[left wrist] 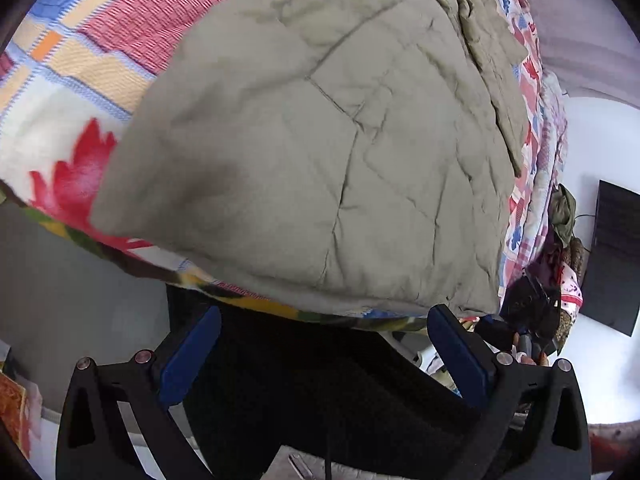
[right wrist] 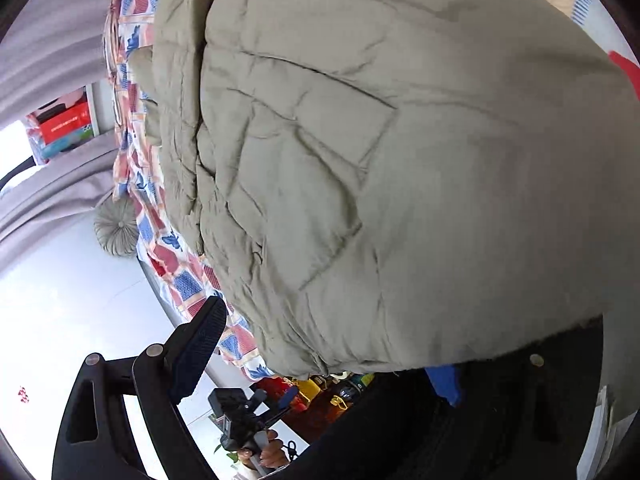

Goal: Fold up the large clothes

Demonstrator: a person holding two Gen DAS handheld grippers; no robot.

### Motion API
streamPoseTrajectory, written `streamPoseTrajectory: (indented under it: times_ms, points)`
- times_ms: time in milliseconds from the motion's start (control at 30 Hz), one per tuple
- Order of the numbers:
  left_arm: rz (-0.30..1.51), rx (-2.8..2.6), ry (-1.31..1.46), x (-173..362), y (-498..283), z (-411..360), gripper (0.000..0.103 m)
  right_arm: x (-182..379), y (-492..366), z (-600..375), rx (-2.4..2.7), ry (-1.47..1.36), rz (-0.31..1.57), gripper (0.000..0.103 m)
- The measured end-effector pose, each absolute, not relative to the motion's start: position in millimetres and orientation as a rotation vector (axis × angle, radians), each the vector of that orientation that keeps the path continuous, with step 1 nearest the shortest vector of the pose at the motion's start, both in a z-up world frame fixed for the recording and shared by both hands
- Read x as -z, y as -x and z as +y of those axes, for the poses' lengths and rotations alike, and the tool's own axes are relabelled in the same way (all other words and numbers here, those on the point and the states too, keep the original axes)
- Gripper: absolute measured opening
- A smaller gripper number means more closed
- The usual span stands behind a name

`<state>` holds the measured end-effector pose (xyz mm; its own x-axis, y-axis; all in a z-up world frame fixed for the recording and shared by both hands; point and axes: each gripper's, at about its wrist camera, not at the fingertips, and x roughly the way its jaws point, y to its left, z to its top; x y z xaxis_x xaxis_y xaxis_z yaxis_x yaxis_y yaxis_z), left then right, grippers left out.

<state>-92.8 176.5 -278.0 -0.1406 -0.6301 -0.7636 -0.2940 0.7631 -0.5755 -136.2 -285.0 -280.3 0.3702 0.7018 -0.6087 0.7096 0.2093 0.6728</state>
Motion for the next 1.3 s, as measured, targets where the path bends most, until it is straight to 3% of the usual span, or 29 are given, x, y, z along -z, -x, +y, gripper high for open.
streamPoseTrajectory:
  times_ms: [167, 267, 400, 467, 533, 600, 733, 767, 867, 1300]
  points:
    - [1.705, 0.328, 0.741, 288, 82, 156, 0.103, 285, 135, -284, 0.015, -1.474, 1.379, 0.092]
    - [1.697, 0.296, 0.740, 289, 77, 149, 0.097, 288, 135, -284, 0.018, -1.463, 1.394, 0.092]
    - [1.684, 0.272, 0.706, 285, 69, 145, 0.069, 291, 134, -285, 0.025, -1.456, 1.403, 0.092]
    - [1.688, 0.275, 0.684, 284, 64, 142, 0.036, 292, 133, -284, 0.030, -1.457, 1.401, 0.092]
    - [1.683, 0.287, 0.674, 280, 60, 142, 0.022, 292, 133, -284, 0.036, -1.454, 1.403, 0.092]
    - [1.662, 0.307, 0.649, 272, 55, 141, 0.016, 291, 134, -285, 0.062, -1.439, 1.407, 0.086]
    - [1.624, 0.345, 0.591, 253, 45, 139, 0.014, 290, 136, -292, 0.114, -1.407, 1.420, 0.027]
    - [1.616, 0.348, 0.581, 248, 43, 138, 0.014, 288, 137, -293, 0.118, -1.402, 1.414, 0.019]
    - [1.580, 0.359, 0.557, 230, 34, 137, 0.014, 281, 135, -296, 0.112, -1.361, 1.398, 0.012]
    - [1.253, 0.440, 0.387, 121, -68, 118, 0.014, 173, 40, -305, 0.025, -0.896, 1.264, 0.008]
